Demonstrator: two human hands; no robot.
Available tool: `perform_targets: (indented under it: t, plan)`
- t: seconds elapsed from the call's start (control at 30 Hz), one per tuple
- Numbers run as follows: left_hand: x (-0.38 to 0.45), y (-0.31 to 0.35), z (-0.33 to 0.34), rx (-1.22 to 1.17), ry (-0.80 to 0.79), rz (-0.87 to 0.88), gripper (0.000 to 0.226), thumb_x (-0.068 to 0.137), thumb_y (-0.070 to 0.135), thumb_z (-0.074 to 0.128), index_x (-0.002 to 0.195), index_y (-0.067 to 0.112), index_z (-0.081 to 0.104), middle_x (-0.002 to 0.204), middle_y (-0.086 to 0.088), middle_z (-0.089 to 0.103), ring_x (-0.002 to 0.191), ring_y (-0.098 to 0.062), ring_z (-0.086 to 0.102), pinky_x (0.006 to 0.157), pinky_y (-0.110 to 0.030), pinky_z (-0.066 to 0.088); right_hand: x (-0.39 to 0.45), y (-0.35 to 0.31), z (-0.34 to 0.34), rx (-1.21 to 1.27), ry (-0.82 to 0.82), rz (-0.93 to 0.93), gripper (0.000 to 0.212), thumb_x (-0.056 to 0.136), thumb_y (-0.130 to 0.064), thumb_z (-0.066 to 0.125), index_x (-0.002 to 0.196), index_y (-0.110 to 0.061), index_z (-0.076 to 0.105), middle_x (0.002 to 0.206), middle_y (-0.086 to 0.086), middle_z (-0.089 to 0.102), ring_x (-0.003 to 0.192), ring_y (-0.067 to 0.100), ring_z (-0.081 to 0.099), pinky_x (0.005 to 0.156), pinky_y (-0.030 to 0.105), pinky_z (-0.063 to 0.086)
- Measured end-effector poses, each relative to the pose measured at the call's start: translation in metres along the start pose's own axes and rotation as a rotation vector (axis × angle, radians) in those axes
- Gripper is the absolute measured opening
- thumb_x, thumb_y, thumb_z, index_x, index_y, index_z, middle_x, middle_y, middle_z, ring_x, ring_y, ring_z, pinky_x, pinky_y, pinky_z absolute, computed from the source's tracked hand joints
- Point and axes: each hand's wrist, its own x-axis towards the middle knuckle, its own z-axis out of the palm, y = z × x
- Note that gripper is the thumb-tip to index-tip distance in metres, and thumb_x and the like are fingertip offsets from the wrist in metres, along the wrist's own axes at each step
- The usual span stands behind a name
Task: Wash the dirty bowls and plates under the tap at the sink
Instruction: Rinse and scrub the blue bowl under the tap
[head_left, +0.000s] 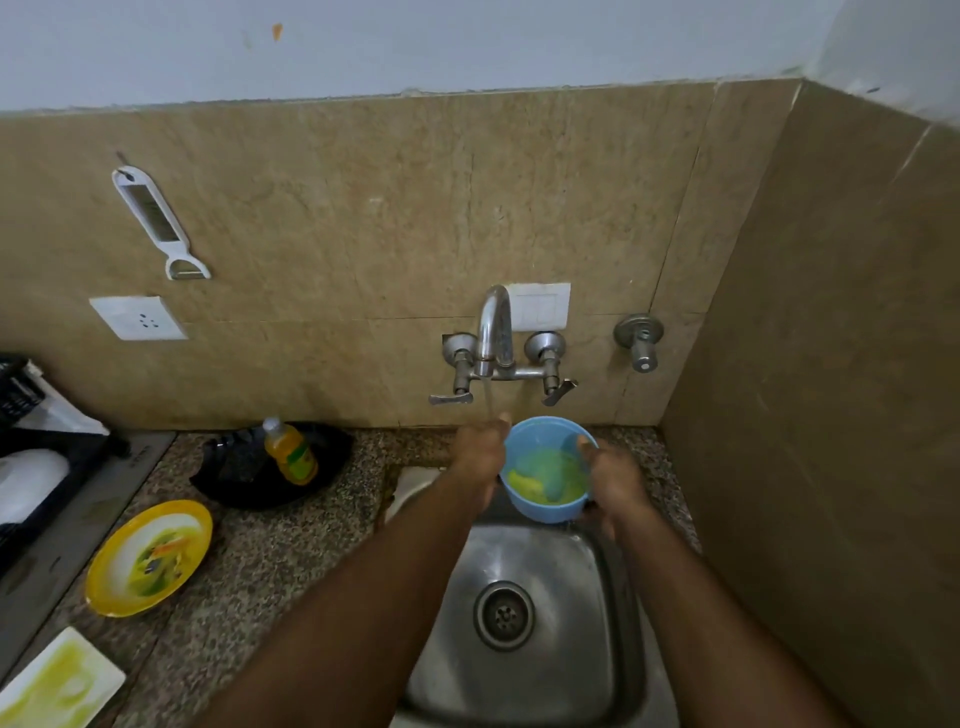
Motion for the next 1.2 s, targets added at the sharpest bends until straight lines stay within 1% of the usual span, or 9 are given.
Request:
perform_targets:
  t: [0.1,0.33,0.47,0.57,0.67,0.8,0.9,1.03,1.2]
  plan:
    - [0.003,-0.005,-0.006,-0.073,-0.168,-0.030,0.029,0.104,0.016,0.052,0.114,-0.002,0.073,0.113,-0.022,0.075,0.094,-0.033,0.071,0.083,-0.045,0.058,0.002,-0.006,-0.005,0.022,0.017,-0.012,0.023,0.104,-0.028,0.057,0.090,-0.014,0.069,0.094,0.016,0.073,0.079,0.031,0.071,0.058,0.040,0.058]
    - [0.012,0.007,-0.010,-0.231,0.109,-0.080,0.028,0.098,0.027,0.069,0.091,0.000,0.069,0.084,-0.018,0.074,0.064,-0.028,0.071,0.050,-0.036,0.058,-0.005,-0.008,0.023,0.042,-0.031,-0.043,0.021,0.103,-0.023,0.057,0.089,-0.016,0.072,0.092,0.018,0.074,0.069,0.029,0.069,0.053,0.035,0.054]
    - [0.011,0.009,-0.027,-0.141,-0.114,-0.001,0.035,0.090,0.020,0.061,0.114,-0.002,0.073,0.120,-0.030,0.070,0.104,-0.042,0.070,0.093,-0.055,0.055,-0.004,-0.011,0.025,0.197,-0.074,0.067,0.021,0.105,-0.029,0.055,0.102,-0.015,0.070,0.091,0.013,0.073,0.069,0.028,0.070,0.046,0.034,0.055]
    - [0.006,0.004,-0.040,-0.147,-0.226,-0.059,0.041,0.092,0.030,0.059,0.124,0.007,0.072,0.122,-0.023,0.072,0.119,-0.045,0.065,0.106,-0.061,0.049,-0.004,-0.008,0.030,0.170,-0.216,0.104,0.024,0.106,-0.032,0.052,0.100,-0.015,0.069,0.084,0.010,0.074,0.061,0.024,0.070,0.044,0.034,0.054]
    - [-0.001,0.002,-0.049,-0.075,-0.177,-0.059,0.037,0.104,0.035,0.052,0.118,0.006,0.071,0.116,-0.020,0.075,0.104,-0.034,0.074,0.094,-0.051,0.059,0.001,-0.011,0.036,-0.110,-0.262,0.101,0.020,0.103,-0.030,0.058,0.096,-0.014,0.069,0.088,0.011,0.074,0.073,0.027,0.071,0.060,0.044,0.062]
    - [-0.011,0.006,-0.060,0.036,-0.187,-0.069,0.034,0.108,0.033,0.049,0.097,0.010,0.071,0.077,-0.005,0.079,0.060,-0.016,0.074,0.046,-0.024,0.054,0.016,-0.027,0.044,-0.635,-0.286,-0.326,0.024,0.087,-0.047,0.072,0.096,-0.026,0.080,0.089,-0.006,0.077,0.080,0.013,0.072,0.077,0.035,0.061]
    - [-0.013,0.013,-0.060,0.100,-0.218,-0.053,0.028,0.105,0.029,0.053,0.095,0.011,0.072,0.082,-0.007,0.079,0.062,-0.017,0.075,0.050,-0.025,0.054,0.019,-0.033,0.057,-0.618,-0.308,-0.469,0.042,0.072,-0.071,0.069,0.076,-0.030,0.079,0.071,-0.009,0.074,0.066,0.011,0.071,0.065,0.035,0.059]
    - [-0.011,0.026,-0.062,0.115,-0.101,-0.014,0.022,0.100,0.024,0.058,0.097,0.009,0.074,0.096,-0.015,0.079,0.075,-0.024,0.075,0.067,-0.033,0.060,0.025,-0.037,0.066,-0.375,-0.408,-0.347,0.016,0.087,-0.034,0.080,0.078,-0.021,0.080,0.075,-0.001,0.077,0.072,0.020,0.075,0.074,0.043,0.064]
    - [-0.007,0.030,-0.067,0.259,-0.035,0.058,0.019,0.098,0.021,0.059,0.093,0.008,0.073,0.089,-0.013,0.074,0.071,-0.019,0.068,0.055,-0.023,0.055,0.024,-0.030,0.070,-0.322,-0.477,-0.320,0.017,0.093,-0.011,0.072,0.080,-0.018,0.080,0.082,0.004,0.078,0.072,0.014,0.071,0.077,0.041,0.061]
